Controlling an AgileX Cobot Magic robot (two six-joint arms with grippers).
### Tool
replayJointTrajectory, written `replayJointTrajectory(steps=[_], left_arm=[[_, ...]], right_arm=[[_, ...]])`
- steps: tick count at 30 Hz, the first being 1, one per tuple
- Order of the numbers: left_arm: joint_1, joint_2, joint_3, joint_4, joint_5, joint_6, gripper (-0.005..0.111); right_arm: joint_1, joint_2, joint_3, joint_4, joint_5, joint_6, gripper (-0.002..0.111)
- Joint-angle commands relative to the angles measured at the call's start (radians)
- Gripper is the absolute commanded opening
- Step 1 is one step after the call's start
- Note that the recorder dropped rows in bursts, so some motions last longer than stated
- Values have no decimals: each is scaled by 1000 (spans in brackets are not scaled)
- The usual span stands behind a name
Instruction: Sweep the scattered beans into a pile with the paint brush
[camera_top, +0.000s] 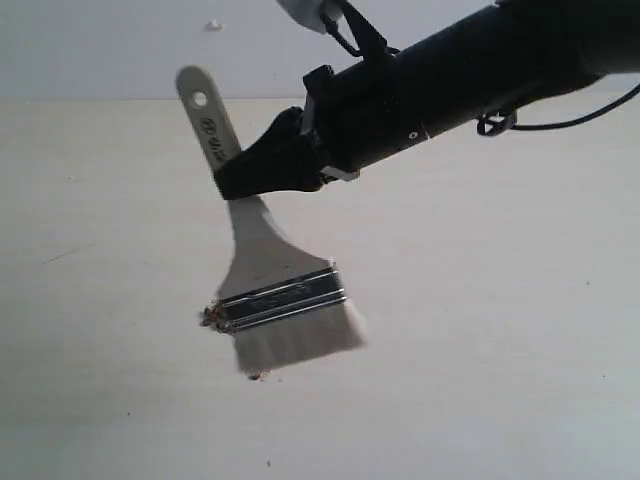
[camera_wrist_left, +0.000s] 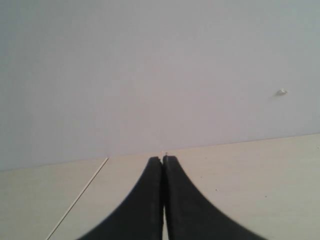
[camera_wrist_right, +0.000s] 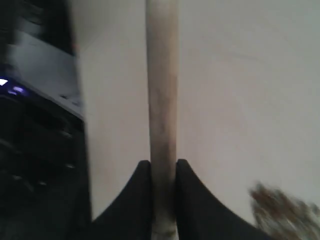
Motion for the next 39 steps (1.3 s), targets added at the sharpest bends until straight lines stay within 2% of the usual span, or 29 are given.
replayJointTrajectory(steps=[1, 6, 17, 39], left_arm=[[1, -6, 4, -2, -1, -3, 0], [1, -6, 4, -2, -1, -3, 0], [1, -6, 4, -2, -1, -3, 0], [1, -6, 4, -2, -1, -3, 0]], right_arm=[[-3, 12, 118, 365, 171, -483, 0], [-3, 101, 188, 385, 197, -725, 0], [-3, 329, 139, 385, 197, -725, 0], [-3, 427, -59, 385, 194, -725, 0]])
